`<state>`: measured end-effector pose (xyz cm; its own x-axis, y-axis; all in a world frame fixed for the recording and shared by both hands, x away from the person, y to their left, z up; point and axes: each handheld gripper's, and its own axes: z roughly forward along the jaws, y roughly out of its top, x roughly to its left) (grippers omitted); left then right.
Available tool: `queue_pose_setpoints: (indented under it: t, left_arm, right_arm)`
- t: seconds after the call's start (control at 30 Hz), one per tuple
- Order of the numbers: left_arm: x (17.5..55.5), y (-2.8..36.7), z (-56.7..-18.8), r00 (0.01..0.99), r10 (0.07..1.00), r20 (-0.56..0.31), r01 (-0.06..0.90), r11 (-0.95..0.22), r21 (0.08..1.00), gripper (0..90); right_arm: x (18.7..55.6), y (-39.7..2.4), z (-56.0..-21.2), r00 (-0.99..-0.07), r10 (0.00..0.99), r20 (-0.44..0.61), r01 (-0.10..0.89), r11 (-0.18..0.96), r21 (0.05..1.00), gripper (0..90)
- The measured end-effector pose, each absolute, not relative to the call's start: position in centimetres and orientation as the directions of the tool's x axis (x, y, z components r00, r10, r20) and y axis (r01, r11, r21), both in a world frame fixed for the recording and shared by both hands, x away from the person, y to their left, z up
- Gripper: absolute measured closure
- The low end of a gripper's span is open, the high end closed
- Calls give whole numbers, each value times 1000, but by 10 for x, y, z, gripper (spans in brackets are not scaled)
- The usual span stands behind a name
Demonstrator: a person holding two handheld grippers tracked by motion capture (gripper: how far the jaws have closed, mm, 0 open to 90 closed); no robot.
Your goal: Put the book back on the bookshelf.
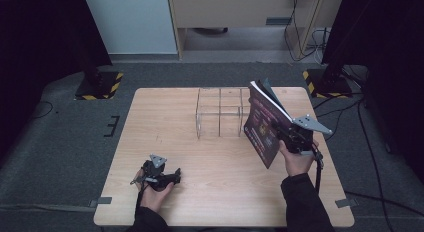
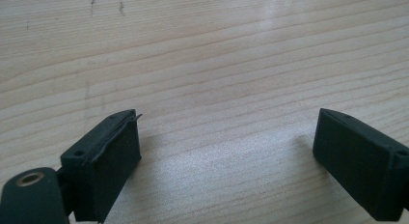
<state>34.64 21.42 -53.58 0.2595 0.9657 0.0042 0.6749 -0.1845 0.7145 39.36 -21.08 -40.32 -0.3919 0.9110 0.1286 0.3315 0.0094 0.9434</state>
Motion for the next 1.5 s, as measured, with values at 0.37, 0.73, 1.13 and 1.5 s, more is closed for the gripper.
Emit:
queue_pose_setpoints:
  t: [0.37, 0.73, 1.13, 1.5]
  left_arm:
    - [346, 214, -536, 260, 966, 4, 675, -184, 714, 85]
    - [347, 214, -536, 259, 966, 2, 674, -183, 715, 84]
    - [347, 214, -536, 259, 966, 2, 675, -183, 715, 83]
    - [347, 214, -536, 260, 965, 4, 674, -185, 715, 83]
  right_arm:
    - [395, -206, -400, -359, 923, 138, 320, -18, 947, 841]
    - [419, -194, -389, -313, 943, 116, 262, -32, 965, 841]
    - [447, -181, -399, -275, 957, 90, 220, -28, 975, 841]
    - [456, -175, -406, -246, 965, 92, 185, -46, 982, 841]
